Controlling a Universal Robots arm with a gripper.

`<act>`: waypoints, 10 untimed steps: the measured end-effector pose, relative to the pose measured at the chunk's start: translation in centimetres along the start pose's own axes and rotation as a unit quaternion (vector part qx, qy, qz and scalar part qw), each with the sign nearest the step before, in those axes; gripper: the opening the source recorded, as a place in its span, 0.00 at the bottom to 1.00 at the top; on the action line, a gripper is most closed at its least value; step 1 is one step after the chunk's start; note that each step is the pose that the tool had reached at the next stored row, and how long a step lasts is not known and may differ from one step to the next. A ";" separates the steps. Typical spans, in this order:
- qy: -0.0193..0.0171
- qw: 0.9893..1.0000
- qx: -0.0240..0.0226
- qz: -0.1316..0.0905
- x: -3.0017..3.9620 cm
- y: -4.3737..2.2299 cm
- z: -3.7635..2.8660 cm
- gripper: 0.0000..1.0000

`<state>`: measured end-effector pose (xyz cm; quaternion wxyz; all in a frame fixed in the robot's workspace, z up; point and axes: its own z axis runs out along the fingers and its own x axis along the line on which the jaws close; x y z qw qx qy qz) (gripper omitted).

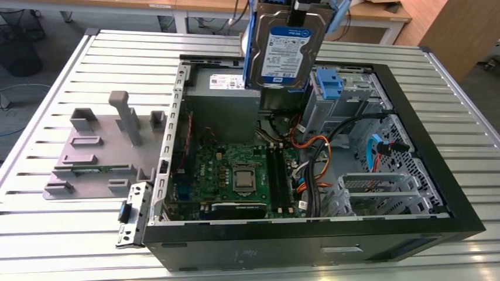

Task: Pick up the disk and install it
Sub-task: 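Pick up the disk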

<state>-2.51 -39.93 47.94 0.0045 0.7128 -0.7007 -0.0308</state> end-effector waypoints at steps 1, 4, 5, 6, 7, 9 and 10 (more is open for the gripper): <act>0.000 1.000 0.000 0.000 0.17 0.00 -0.01 0.35; 0.000 1.000 0.000 0.000 0.72 0.01 -0.02 0.35; 0.000 1.000 0.000 0.000 0.92 0.01 -0.03 0.35; 0.000 1.000 0.000 0.000 1.10 0.02 -0.04 0.35; 0.000 1.000 0.000 0.000 1.29 0.02 -0.05 0.35; 0.000 1.000 0.000 0.000 1.67 0.03 -0.06 0.35; 0.000 1.000 0.000 0.000 1.87 0.03 -0.07 0.35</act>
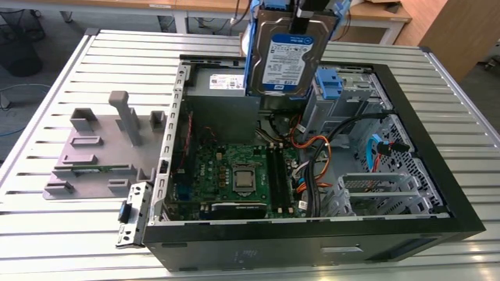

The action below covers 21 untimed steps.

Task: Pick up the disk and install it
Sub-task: 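Pick up the disk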

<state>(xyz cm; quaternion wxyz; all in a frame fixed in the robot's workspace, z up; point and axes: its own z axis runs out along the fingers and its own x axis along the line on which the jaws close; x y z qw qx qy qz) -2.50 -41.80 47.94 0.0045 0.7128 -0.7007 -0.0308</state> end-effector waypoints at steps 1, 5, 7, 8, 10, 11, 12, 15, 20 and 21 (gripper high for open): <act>0.000 1.000 0.000 0.000 0.22 0.01 -0.01 0.35; 0.000 1.000 0.000 0.000 1.04 0.02 -0.04 0.35; 0.000 1.000 0.000 0.000 1.44 0.03 -0.06 0.35; 0.000 1.000 0.000 0.000 1.66 0.03 -0.07 0.35; 0.000 1.000 0.000 0.000 2.07 0.04 -0.08 0.35; 0.000 1.000 0.000 0.000 2.27 0.04 -0.08 0.35; 0.000 1.000 0.000 0.000 2.47 0.05 -0.09 0.35; 0.000 1.000 0.000 0.000 3.02 0.05 -0.12 0.35; 0.000 1.000 0.000 0.000 3.93 0.07 -0.14 0.35; 0.000 1.000 0.000 0.000 4.11 0.07 -0.15 0.35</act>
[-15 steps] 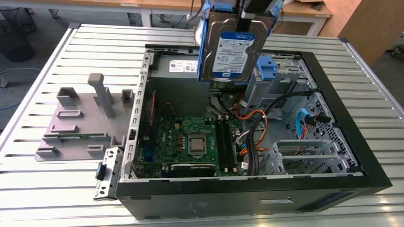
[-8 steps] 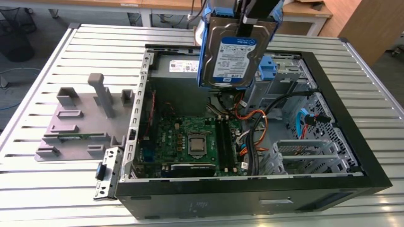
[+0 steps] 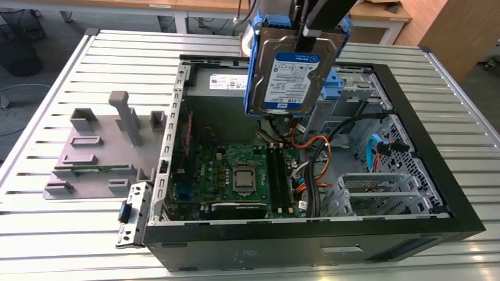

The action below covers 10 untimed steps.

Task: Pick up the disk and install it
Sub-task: 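Pick up the disk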

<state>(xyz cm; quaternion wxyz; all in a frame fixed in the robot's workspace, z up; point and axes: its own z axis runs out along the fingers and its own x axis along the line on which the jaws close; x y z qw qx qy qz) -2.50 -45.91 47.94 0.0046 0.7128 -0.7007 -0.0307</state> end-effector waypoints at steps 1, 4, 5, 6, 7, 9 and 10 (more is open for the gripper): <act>0.000 1.000 0.000 0.000 0.20 0.00 -0.01 0.35; 0.000 1.000 0.000 0.000 0.77 0.01 -0.02 0.35; 0.000 1.000 0.000 0.000 0.96 0.02 -0.03 0.35; 0.000 1.000 0.000 0.000 1.15 0.02 -0.03 0.35; 0.000 1.000 0.000 0.000 1.34 0.02 -0.05 0.35; 0.000 1.000 0.000 0.000 1.72 0.03 -0.06 0.35; 0.000 1.000 0.000 0.000 1.91 0.04 -0.07 0.35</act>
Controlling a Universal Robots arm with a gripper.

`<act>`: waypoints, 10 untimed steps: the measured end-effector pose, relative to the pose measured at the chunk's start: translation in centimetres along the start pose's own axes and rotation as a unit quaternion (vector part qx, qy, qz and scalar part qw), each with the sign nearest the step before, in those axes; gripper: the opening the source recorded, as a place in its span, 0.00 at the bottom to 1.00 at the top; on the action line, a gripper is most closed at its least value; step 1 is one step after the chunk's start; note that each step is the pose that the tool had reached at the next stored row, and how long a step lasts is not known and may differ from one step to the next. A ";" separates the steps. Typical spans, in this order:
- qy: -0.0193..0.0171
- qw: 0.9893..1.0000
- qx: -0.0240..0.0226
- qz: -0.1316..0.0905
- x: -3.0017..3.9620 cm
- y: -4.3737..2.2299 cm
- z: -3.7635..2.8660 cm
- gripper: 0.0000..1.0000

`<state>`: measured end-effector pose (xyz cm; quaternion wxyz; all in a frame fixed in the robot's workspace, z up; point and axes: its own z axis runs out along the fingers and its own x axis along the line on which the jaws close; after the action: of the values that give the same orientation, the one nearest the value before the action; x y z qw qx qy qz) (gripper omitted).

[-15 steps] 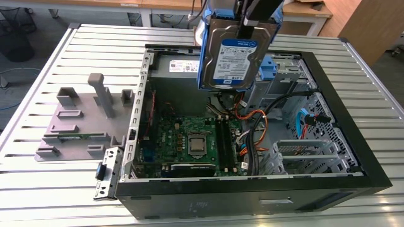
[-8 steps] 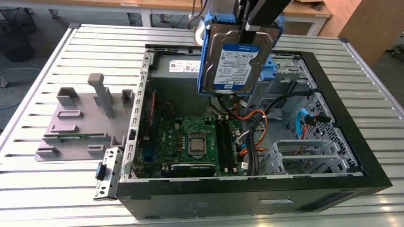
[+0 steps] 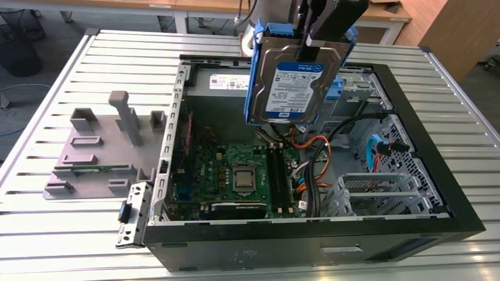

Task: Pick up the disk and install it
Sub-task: 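Pick up the disk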

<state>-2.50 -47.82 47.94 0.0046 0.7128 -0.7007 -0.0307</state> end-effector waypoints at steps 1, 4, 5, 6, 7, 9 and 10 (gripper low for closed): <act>0.000 1.000 0.000 0.000 0.19 0.00 -0.01 0.35; 0.000 1.000 0.000 0.000 0.75 0.01 -0.03 0.35; 0.000 1.000 0.000 0.000 0.94 0.01 -0.03 0.35; 0.000 1.000 0.000 0.000 1.12 0.02 -0.04 0.35; 0.000 1.000 0.000 0.000 1.33 0.02 -0.05 0.35; 0.000 1.000 0.000 0.000 1.71 0.03 -0.06 0.35; 0.000 1.000 0.000 0.000 1.90 0.03 -0.06 0.35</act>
<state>-2.50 -49.72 47.93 0.0046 0.7128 -0.7007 -0.0307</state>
